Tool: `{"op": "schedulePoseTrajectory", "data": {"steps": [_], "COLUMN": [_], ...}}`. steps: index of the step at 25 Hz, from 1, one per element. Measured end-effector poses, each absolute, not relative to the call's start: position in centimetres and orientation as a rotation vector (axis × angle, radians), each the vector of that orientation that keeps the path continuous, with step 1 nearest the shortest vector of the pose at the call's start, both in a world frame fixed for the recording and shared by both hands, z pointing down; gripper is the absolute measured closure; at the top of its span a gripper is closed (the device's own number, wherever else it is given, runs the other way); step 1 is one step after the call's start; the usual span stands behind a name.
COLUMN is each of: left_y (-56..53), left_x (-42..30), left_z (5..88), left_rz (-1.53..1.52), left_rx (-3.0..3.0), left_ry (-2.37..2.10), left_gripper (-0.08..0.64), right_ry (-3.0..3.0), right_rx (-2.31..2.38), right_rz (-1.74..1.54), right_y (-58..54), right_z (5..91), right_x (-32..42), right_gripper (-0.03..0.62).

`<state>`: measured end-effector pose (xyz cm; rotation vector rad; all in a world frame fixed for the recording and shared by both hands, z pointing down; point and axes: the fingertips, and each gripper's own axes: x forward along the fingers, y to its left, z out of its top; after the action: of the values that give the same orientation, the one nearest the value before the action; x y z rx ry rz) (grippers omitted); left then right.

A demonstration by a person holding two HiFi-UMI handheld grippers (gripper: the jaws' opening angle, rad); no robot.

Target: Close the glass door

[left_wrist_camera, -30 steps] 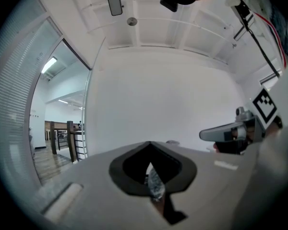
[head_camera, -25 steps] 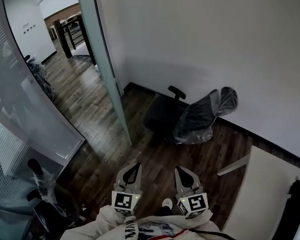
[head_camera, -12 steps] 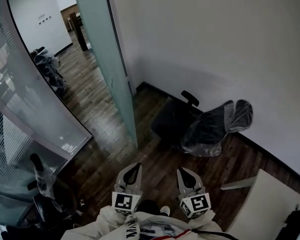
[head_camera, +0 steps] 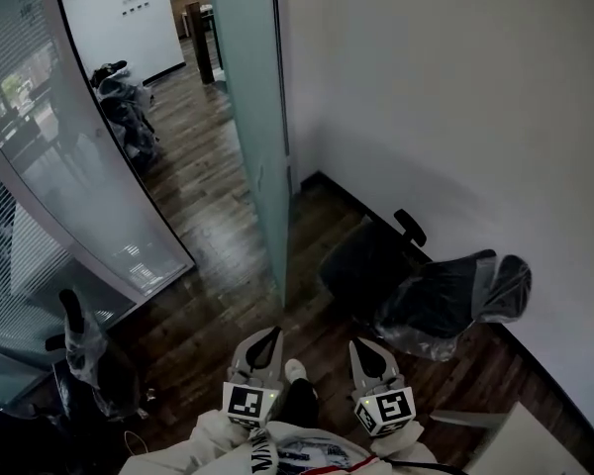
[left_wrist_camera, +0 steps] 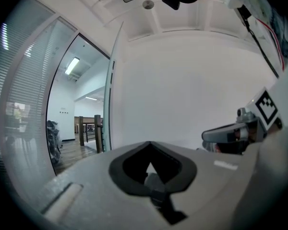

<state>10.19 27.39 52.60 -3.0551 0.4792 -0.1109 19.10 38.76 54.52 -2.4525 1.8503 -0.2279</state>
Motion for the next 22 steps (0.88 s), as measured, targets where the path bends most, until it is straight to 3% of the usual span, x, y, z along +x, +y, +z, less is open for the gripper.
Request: {"op": "schedulePoseTrajectory", "data": {"steps": [12,22], "left_y": [11.2,5.7], "left_x": [15.9,17.8], "left_z": [52.6,51.3], "left_rz": [-0.089,-0.093], "left_rx": [-3.035,-3.016], "left_ry": [0.673,0.768], "left_gripper": [0.558,0.56], "right_ry": [2.038,2.144], "right_rx": [-2.37,-2.273], "right_rz": [-0.249,-0.241], "right_y": [21.3,14.0], "right_z": [53.3,53.0], "right_x": [25.5,27.3], "right_gripper": [0.589,0.589]}}
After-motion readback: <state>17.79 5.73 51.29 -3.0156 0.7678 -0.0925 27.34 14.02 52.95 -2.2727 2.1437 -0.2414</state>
